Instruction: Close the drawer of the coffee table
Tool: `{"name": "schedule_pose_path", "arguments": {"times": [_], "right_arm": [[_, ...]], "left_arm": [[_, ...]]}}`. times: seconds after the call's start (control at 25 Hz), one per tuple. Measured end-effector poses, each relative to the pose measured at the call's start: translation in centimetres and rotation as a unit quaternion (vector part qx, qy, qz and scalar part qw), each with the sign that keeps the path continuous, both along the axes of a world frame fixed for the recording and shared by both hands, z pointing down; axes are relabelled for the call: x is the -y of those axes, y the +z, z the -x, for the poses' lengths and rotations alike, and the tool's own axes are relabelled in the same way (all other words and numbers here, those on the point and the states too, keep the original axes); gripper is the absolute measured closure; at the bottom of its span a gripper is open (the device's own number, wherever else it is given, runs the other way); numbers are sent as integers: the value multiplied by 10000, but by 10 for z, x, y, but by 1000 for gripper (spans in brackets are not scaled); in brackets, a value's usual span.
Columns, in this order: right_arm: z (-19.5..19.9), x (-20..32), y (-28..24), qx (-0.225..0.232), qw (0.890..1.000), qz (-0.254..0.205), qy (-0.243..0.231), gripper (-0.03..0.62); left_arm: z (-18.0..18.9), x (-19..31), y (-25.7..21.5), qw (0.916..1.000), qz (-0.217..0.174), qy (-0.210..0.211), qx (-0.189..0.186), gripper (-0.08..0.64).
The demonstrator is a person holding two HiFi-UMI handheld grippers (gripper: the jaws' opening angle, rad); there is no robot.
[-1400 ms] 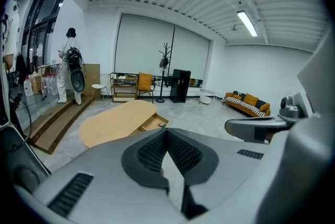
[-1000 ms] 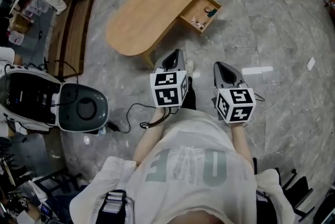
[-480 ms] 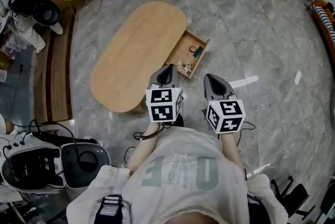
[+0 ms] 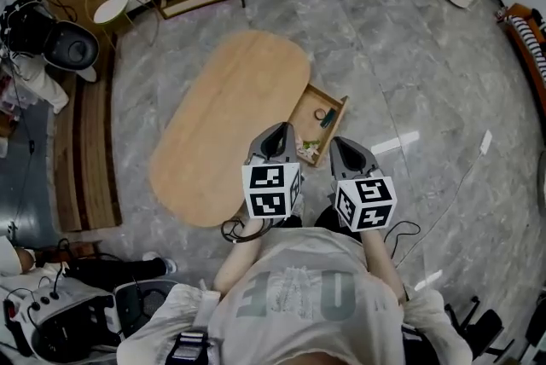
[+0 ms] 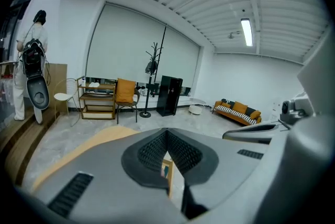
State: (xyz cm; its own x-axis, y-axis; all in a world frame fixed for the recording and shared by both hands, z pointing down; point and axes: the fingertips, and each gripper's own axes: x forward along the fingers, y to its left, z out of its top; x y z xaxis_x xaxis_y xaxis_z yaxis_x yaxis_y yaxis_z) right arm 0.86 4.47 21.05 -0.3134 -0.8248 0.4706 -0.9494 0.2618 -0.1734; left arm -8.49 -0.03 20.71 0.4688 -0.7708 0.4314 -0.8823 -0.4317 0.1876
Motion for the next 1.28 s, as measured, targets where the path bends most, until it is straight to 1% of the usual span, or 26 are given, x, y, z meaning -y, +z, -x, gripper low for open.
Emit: {"name": "schedule_pose_path", "arguments": {"times": [0.24,0.48,0.8,0.96,1.08,1.2,1.28], "right_arm": [[-3,25,6,11,9999,48,-116,588],[-17,42,4,-17,9992,14,-401,588],[-34,68,16,60,9980,78,-629,588],[-41,88,26,67,9972,37,-749,588],[-59,112,37,117,9967,14,-807,588],[-81,139,64,374,9968,7,-711,588],[-92,153,95,478,9970,28,-607,588]], "left_arm": [[-6,12,8,9997,86,-206,29,552],[-18,11,4,9985,13,-548,-35,552],[-37,26,11,9969,10,-774,109,552],[-44,43,27,9963,73,-852,49,552],[-60,63,41,9961,115,-868,63,552],[-77,88,64,9965,-58,-792,261,552],[-80,101,88,9962,-231,-786,297,552]]}}
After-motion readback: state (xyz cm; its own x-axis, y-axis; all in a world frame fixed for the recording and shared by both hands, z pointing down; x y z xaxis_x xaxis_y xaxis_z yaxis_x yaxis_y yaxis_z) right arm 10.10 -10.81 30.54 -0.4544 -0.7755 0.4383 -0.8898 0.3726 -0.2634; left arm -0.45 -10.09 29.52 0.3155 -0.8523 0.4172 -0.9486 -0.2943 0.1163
